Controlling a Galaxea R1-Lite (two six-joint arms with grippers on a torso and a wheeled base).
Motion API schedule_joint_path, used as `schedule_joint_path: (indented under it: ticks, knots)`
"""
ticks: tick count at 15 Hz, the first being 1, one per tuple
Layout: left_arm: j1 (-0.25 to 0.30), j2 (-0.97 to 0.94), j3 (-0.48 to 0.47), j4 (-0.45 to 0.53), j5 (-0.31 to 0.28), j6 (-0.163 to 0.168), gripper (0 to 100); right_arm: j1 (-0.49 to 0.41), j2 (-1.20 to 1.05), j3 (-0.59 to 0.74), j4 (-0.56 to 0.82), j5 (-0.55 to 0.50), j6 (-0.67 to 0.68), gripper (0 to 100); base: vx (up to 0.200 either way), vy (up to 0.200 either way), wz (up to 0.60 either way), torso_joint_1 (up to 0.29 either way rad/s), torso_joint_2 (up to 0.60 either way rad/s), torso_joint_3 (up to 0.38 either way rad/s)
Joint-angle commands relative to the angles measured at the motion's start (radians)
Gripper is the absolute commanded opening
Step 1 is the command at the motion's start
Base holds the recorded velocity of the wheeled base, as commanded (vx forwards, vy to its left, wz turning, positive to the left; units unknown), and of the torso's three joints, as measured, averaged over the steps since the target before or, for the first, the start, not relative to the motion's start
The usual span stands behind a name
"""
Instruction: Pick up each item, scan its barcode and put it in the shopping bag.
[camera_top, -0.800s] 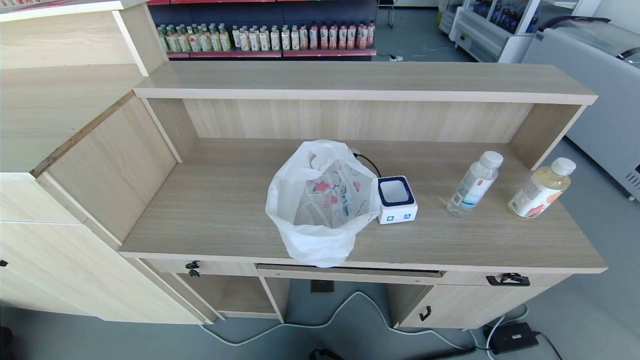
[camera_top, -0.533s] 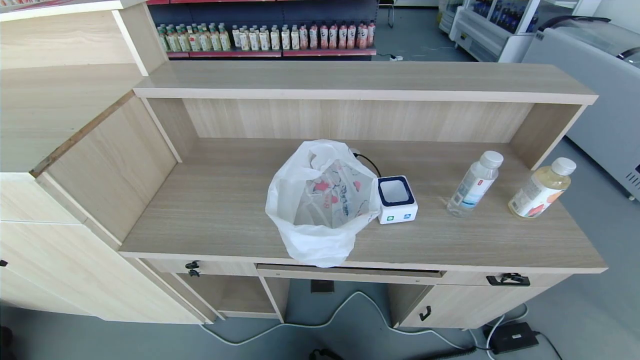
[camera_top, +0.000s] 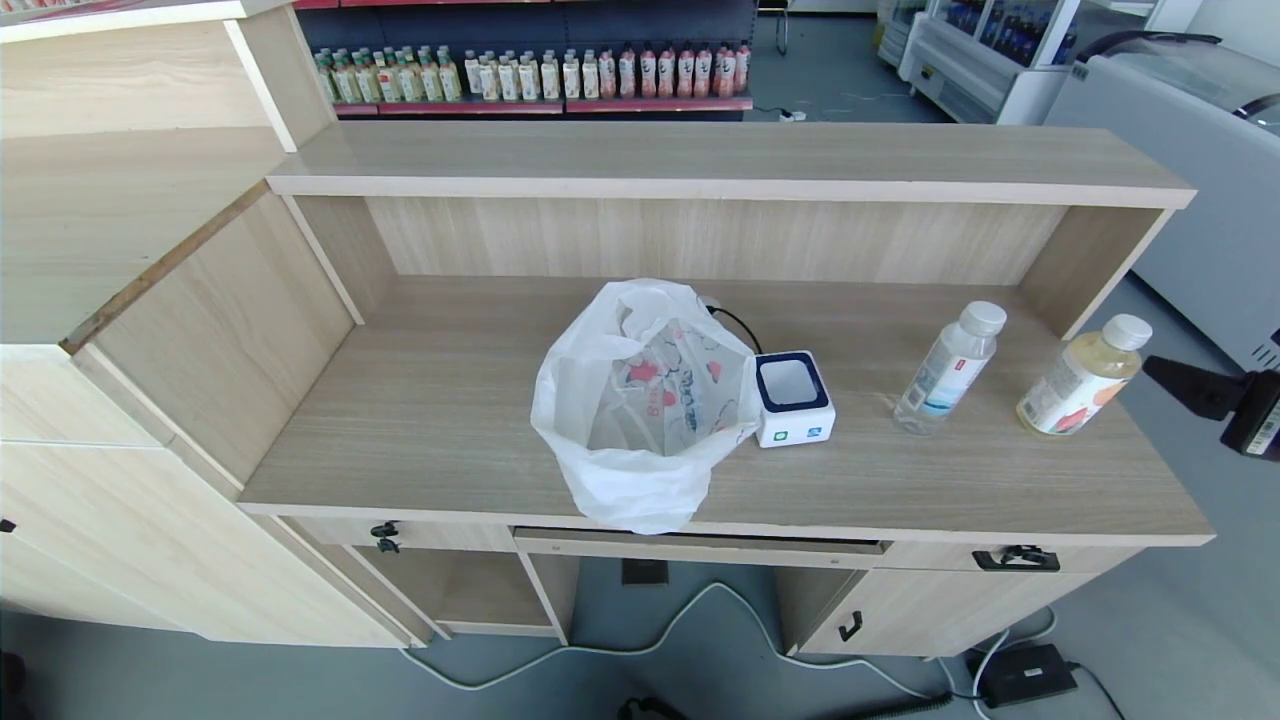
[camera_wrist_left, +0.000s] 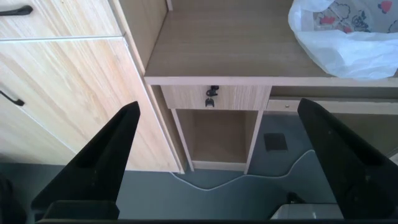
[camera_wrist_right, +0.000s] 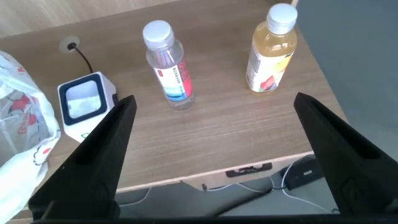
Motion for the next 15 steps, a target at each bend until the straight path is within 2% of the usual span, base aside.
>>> schedule_joint_path:
  ticks: [1,6,9,10,15]
  knots:
    - [0.000,0.000,0.000,0.000,0.000,0.000,100,-0.010,0.301,-0.019,-0.236,0.014,-0.005,100,0.000,0.000,0.00,0.000,0.00,0.000]
    - [0.000,0.000,0.000,0.000,0.000,0.000,100,-0.032,0.502,-0.082,-0.265,0.020,-0.125,100,0.000,0.000,0.00,0.000,0.00,0.000]
    - [0.000,0.000,0.000,-0.002,0.000,0.000,100,-0.027,0.564,-0.114,-0.294,0.020,-0.126,100,0.000,0.000,0.00,0.000,0.00,0.000]
    - [0.000,0.000,0.000,-0.002,0.000,0.000,100,-0.027,0.613,-0.139,-0.341,0.022,-0.125,100,0.000,0.000,0.00,0.000,0.00,0.000]
    - [0.000,0.000,0.000,0.000,0.000,0.000,100,-0.019,0.688,-0.214,-0.363,0.025,-0.123,100,0.000,0.000,0.00,0.000,0.00,0.000]
